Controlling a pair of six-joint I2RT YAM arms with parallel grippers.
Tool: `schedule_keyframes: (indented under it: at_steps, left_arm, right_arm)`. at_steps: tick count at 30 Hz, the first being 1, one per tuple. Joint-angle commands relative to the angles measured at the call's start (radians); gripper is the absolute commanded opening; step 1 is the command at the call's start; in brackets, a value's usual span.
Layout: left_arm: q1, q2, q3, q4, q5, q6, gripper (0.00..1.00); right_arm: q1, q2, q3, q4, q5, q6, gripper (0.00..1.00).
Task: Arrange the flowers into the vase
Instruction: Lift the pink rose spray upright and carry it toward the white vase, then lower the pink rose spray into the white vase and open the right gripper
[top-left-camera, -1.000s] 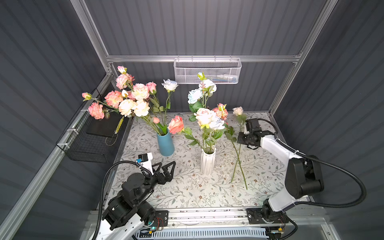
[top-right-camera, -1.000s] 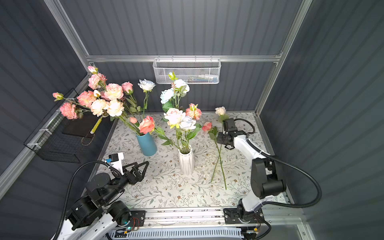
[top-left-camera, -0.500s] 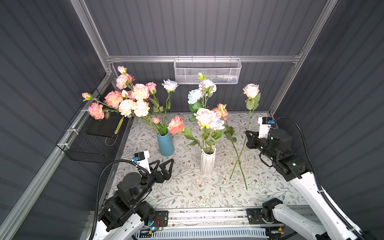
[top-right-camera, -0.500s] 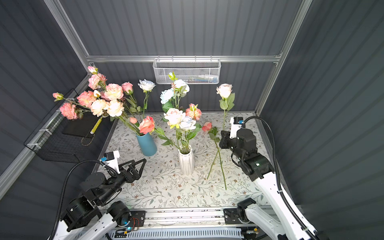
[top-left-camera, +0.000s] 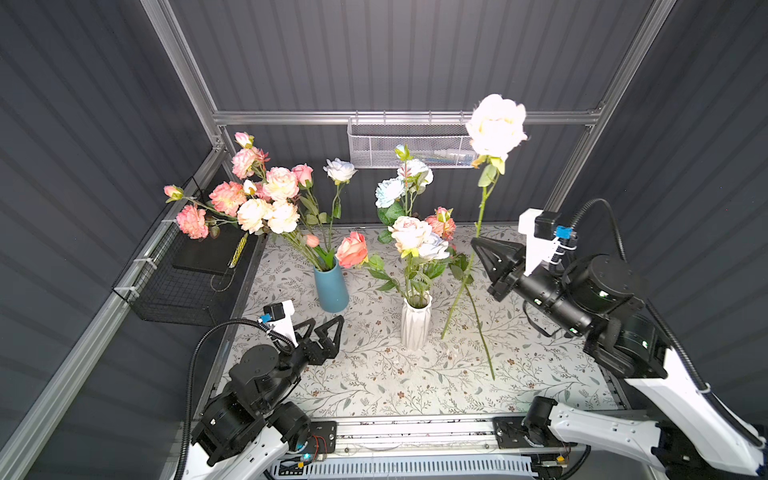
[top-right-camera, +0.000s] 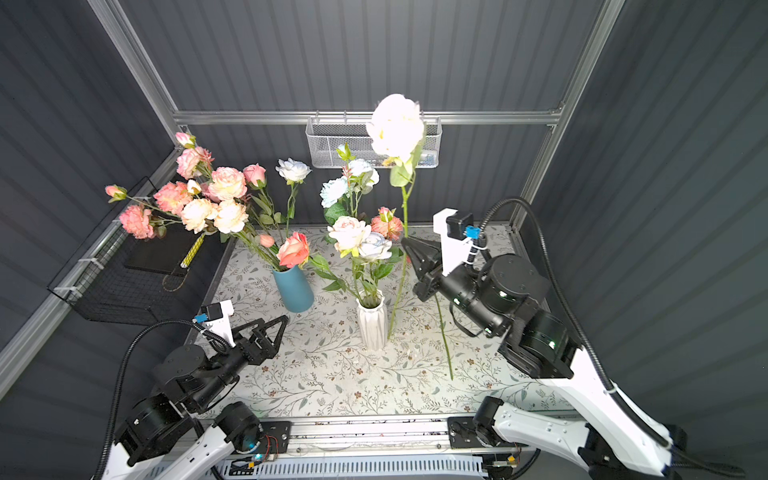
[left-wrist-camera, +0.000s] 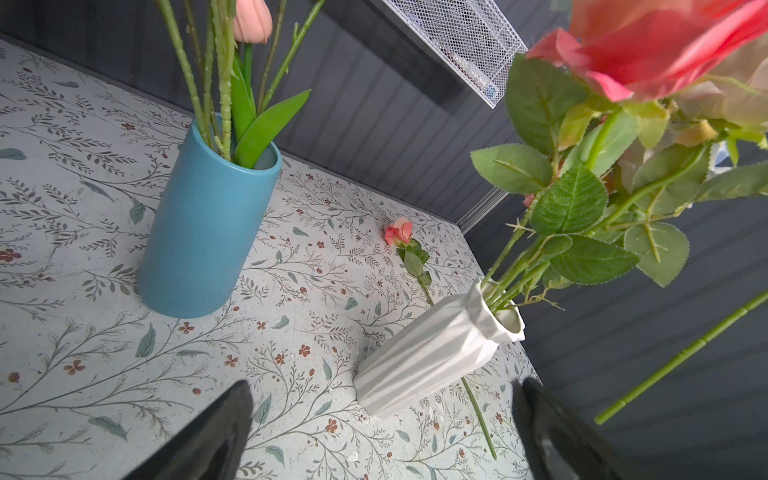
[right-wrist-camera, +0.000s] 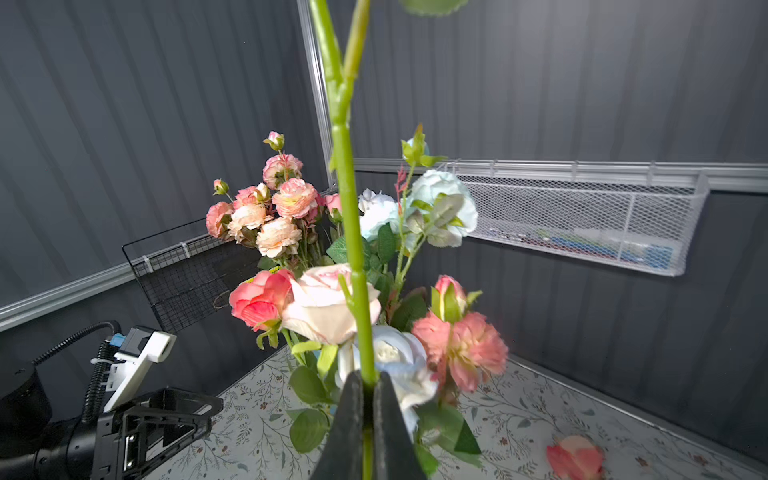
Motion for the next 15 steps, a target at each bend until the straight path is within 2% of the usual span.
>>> schedule_keyframes:
  at_steps: [1, 10, 15]
  left_arm:
    - [-0.003, -0.001, 0.039, -0.015, -0.015, 0.022, 1.0]
    - [-0.003, -0.013, 0.042, -0.026, -0.021, 0.021, 1.0]
    - [-0.003, -0.003, 0.043, -0.02, -0.021, 0.022, 1.0]
  right_arm:
    - [0.042, 0.064, 0.025, 0.136, 0.072, -0.14, 0.0]
    - [0.064, 0.109, -0.065, 0.39, 0.072, -0.211, 0.0]
    - [0.071, 0.12, -0.079, 0.43, 0.088, -0.243, 0.0]
